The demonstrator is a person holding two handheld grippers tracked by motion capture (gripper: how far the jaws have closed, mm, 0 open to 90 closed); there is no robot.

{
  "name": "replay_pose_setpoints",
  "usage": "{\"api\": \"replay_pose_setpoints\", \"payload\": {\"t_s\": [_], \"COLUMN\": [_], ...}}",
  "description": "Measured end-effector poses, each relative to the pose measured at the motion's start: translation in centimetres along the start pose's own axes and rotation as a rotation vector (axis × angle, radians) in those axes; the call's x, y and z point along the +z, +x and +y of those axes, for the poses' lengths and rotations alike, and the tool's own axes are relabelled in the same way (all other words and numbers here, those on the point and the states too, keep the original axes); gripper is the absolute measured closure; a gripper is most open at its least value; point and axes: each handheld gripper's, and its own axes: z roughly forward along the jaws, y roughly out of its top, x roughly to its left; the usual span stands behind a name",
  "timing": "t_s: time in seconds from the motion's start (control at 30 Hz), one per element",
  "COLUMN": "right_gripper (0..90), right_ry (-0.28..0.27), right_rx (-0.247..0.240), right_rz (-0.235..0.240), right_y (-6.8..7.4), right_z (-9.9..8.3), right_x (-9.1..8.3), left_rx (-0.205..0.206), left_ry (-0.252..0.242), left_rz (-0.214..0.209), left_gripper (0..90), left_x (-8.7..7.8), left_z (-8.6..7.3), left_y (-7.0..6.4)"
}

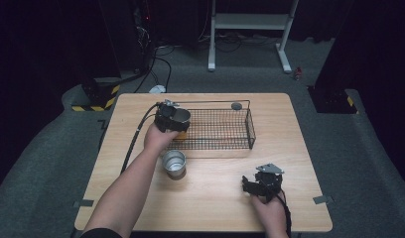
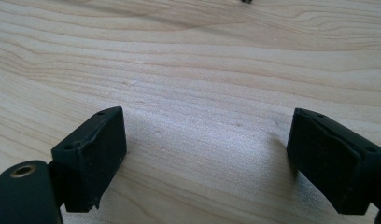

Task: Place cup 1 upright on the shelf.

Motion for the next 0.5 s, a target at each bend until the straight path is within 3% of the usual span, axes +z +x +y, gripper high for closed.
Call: {"api": "replay_pose_setpoints", "payload": {"t_s": [0.5], "right_gripper": [11.8], "right_ry": [0.000], "right_rx": [0.000], "right_rz": [0.000], "right_y": [0.00], "right_z": [0.00], "right_x": [0.00], "left_rx": [0.027], "left_ry": [0.008], "left_rz": [0.016], "left_gripper": [13.8], "left_x": [-0.39], "left_z": [-0.79], "left_y": [-0.08]}}
